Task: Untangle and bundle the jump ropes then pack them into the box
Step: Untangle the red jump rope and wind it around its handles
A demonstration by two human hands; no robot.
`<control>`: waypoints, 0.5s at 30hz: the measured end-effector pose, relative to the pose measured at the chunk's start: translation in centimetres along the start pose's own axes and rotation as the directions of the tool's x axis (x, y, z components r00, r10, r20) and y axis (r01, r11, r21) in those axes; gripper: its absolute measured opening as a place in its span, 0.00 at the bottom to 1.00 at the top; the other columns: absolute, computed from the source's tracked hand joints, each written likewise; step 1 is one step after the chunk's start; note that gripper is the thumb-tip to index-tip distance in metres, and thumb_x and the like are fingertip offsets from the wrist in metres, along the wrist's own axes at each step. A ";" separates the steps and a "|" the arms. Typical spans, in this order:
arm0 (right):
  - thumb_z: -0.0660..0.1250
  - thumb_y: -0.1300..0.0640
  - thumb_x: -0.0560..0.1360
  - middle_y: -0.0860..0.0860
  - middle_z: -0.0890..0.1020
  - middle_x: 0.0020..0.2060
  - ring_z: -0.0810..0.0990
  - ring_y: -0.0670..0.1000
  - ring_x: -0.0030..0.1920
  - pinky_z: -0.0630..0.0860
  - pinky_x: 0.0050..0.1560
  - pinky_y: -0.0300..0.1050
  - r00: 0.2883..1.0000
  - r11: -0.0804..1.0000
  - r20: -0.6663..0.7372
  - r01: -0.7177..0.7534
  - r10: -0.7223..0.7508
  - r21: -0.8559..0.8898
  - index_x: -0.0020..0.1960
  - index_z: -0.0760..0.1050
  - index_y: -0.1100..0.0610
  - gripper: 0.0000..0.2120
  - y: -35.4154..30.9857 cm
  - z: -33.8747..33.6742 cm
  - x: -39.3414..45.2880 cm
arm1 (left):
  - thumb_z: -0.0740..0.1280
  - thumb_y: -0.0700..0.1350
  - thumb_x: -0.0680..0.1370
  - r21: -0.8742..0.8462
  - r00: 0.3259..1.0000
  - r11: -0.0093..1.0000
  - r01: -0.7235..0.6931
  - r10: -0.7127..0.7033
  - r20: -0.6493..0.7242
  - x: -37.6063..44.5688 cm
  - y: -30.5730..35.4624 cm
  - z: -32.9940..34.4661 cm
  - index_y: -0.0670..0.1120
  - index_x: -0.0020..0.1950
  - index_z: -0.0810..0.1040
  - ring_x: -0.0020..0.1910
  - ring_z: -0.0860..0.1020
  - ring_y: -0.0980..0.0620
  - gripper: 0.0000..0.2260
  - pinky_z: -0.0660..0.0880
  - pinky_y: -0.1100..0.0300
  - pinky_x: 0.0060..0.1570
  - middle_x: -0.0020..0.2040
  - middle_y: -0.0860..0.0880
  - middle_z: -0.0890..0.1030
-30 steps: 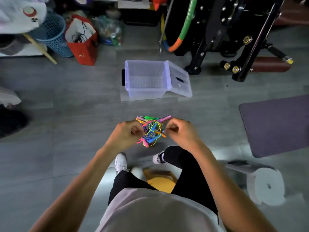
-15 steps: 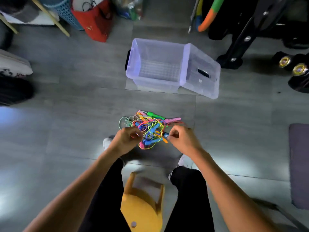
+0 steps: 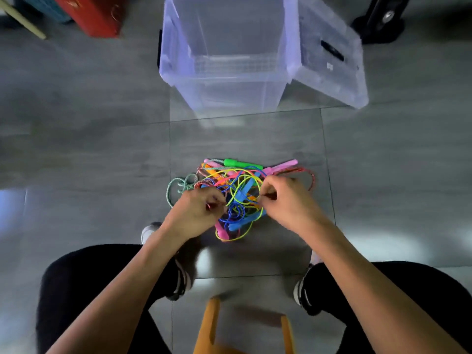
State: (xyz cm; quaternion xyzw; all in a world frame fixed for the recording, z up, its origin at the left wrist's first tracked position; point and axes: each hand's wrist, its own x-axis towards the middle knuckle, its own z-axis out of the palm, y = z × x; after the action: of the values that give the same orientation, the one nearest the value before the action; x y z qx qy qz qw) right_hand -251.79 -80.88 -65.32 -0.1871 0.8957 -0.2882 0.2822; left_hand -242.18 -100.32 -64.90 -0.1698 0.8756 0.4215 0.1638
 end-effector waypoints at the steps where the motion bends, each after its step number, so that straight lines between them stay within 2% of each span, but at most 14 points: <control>1: 0.69 0.58 0.70 0.47 0.83 0.38 0.81 0.53 0.43 0.78 0.42 0.51 1.000 0.999 -0.017 0.017 -0.018 -0.039 0.40 0.75 0.51 0.04 -0.3 0.1 -0.1 | 0.71 0.42 0.71 0.039 1.000 0.999 -0.004 0.003 0.002 0.2 -0.1 0.0 0.47 0.45 0.82 0.35 0.77 0.56 0.04 0.74 0.60 0.41 0.37 0.53 0.82; 4: 0.68 0.57 0.71 0.48 0.83 0.40 0.81 0.51 0.44 0.73 0.41 0.42 0.994 0.975 -0.085 0.053 -0.073 -0.214 0.44 0.78 0.53 0.03 -1.9 0.2 -1.9 | 0.70 0.39 0.73 0.056 0.999 0.998 -0.034 0.036 -0.035 -0.2 -0.1 0.0 0.46 0.44 0.82 0.35 0.77 0.49 0.03 0.74 0.57 0.40 0.37 0.46 0.83; 7: 0.69 0.58 0.69 0.48 0.84 0.37 0.81 0.51 0.41 0.65 0.36 0.40 0.986 0.968 -0.130 0.069 -0.103 -0.242 0.39 0.77 0.53 0.02 -3.0 1.0 -5.9 | 0.70 0.38 0.72 0.050 0.997 0.998 -0.038 0.041 -0.063 -3.4 -0.8 -0.7 0.52 0.39 0.81 0.39 0.80 0.49 0.08 0.75 0.59 0.43 0.37 0.50 0.81; 9: 0.70 0.60 0.66 0.48 0.83 0.33 0.81 0.52 0.37 0.69 0.36 0.41 0.983 0.971 -0.124 0.109 -0.138 -0.214 0.35 0.78 0.53 0.03 -3.1 1.7 -8.5 | 0.70 0.39 0.70 0.043 0.998 0.999 -0.034 0.036 -0.050 -6.2 -1.5 -1.6 0.57 0.35 0.78 0.40 0.80 0.50 0.12 0.76 0.60 0.43 0.38 0.50 0.82; 11: 0.69 0.62 0.65 0.47 0.80 0.30 0.80 0.51 0.35 0.75 0.37 0.45 0.977 0.970 -0.128 0.144 -0.171 -0.198 0.33 0.77 0.53 0.05 -3.1 1.7 -10.6 | 0.69 0.39 0.70 0.039 0.995 0.999 -0.038 0.042 -0.089 -8.4 -2.1 -2.3 0.58 0.36 0.78 0.40 0.82 0.52 0.13 0.77 0.59 0.43 0.39 0.49 0.84; 15: 0.69 0.65 0.68 0.43 0.75 0.29 0.76 0.49 0.34 0.74 0.38 0.46 0.983 0.981 -0.128 0.107 -0.128 -0.162 0.34 0.73 0.51 0.11 -3.7 1.4 -14.4 | 0.68 0.34 0.71 -0.006 0.972 0.998 -0.056 0.053 -0.228 -12.7 -3.3 -2.6 0.55 0.35 0.79 0.37 0.82 0.50 0.15 0.73 0.66 0.36 0.36 0.50 0.84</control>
State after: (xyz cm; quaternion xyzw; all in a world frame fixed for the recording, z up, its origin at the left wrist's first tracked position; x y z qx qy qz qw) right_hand -239.20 -77.12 -58.28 -0.2409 0.9200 -0.2463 0.1869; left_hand -229.78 -102.32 -60.15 -0.1940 0.8904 0.4088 0.0496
